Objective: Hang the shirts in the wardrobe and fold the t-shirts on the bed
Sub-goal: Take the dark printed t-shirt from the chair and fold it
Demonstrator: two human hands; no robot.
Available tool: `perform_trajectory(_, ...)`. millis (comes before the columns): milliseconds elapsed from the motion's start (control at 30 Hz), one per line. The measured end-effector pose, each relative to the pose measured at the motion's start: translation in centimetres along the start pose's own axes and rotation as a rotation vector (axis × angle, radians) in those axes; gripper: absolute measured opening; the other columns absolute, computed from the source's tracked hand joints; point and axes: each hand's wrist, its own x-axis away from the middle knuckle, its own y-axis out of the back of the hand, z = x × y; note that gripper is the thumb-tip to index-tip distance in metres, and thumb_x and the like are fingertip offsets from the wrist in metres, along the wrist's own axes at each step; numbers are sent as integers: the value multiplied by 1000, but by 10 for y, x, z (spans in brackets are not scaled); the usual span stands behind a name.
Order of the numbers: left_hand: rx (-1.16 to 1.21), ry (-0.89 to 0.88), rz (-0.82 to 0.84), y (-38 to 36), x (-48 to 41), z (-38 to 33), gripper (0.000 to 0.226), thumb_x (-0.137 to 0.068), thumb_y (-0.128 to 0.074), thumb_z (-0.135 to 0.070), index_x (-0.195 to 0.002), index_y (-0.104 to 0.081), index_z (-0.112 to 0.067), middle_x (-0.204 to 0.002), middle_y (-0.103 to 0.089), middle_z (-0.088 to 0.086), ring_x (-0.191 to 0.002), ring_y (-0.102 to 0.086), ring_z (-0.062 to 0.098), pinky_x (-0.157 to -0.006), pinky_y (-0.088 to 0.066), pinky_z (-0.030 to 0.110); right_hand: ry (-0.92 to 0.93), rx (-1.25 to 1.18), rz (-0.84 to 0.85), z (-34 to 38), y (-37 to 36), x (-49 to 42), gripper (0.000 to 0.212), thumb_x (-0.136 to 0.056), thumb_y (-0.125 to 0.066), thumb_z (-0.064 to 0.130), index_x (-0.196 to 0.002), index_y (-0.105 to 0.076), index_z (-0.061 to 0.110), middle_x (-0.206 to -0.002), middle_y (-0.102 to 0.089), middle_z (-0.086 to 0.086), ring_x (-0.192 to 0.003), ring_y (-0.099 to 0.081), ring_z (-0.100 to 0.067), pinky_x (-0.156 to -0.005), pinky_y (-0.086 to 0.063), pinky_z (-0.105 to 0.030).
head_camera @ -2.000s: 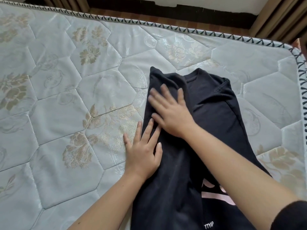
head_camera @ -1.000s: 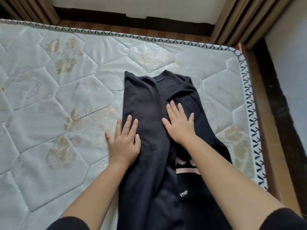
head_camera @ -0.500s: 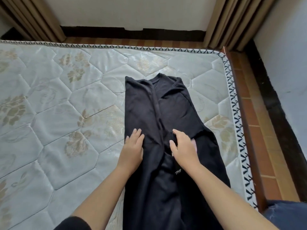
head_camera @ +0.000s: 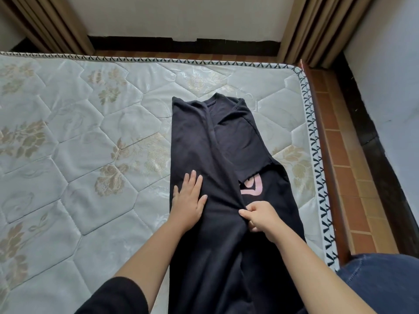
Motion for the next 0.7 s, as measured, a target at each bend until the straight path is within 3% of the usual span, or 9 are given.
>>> perform_trajectory(100, -81, 32, 6, -2, 1, -4, 60, -102, -26, -39, -151, 1, -19, -158, 16, -3, -144, 16, 15, -115, 2, 47, 29, -31, 23, -5, 1, 11, 21, -91, -58, 21, -74, -51, 11, -64, -51, -5, -49, -53, -11, -50, -41, -20)
perform_trajectory(267, -65, 92, -21, -16, 26, -21, 64, -99, -22, -46, -151, 0, -16, -158, 15, 4, -144, 17, 19, -114, 0, 52, 55, 170, 163, -21, -14, 28, 30, -80, -69, 30, -72, -44, 15, -67, -49, -3, -58, -48, -16, -53, -42, -25)
perform_trajectory(333, -61, 41, -80, -30, 48, -19, 69, -92, -13, -52, -151, -12, -15, -158, 5, 2, -144, 13, 15, -113, -7, 57, 76, 267, 146, -29, -12, 31, 27, -81, -66, 26, -71, -45, 13, -67, -49, -5, -60, -49, -19, -54, -44, -27)
perform_trajectory(433, -53, 1, -169, -41, 68, -4, 65, -89, -22, -46, -144, -36, -13, -152, -15, -2, -143, -8, 15, -105, -25, 60, 47, 144, 132, -37, -2, 35, 33, -88, -62, 21, -64, -39, 15, -62, -45, -7, -47, -51, -14, -47, -42, -22)
perform_trajectory(500, -69, 14, -148, -39, 73, -1, 65, -89, -23, -44, -143, -38, -11, -153, -20, 2, -143, -19, 18, -105, -27, 59, 26, 67, 201, -41, 2, 42, 28, -92, -59, 25, -71, -45, 14, -65, -52, -5, -44, -58, -8, -47, -40, -18)
perform_trajectory(567, -97, 18, -147, -41, 79, -4, 62, -88, -31, -40, -137, -45, -7, -147, -37, 12, -135, -37, 28, -95, -37, 61, 7, 92, 290, -45, -1, 52, 26, -89, -62, 34, -83, -51, 11, -74, -60, -1, -50, -62, -9, -49, -41, -17)
perform_trajectory(633, -108, 31, -169, -50, 90, -8, 60, -86, -35, -40, -135, -43, -7, -143, -44, 16, -134, -35, 29, -90, -41, 62, -8, 172, 374, -50, -8, 62, 31, -83, -68, 37, -90, -56, 9, -77, -64, -1, -52, -60, -8, -51, -43, -17)
perform_trajectory(700, -109, 22, -173, -56, 106, -13, 60, -85, -36, -41, -136, -37, -9, -143, -44, 16, -133, -29, 26, -90, -40, 62, 6, 249, 414, -55, -10, 69, 24, -83, -70, 27, -78, -53, 12, -67, -59, 0, -52, -55, -8, -50, -43, -17)
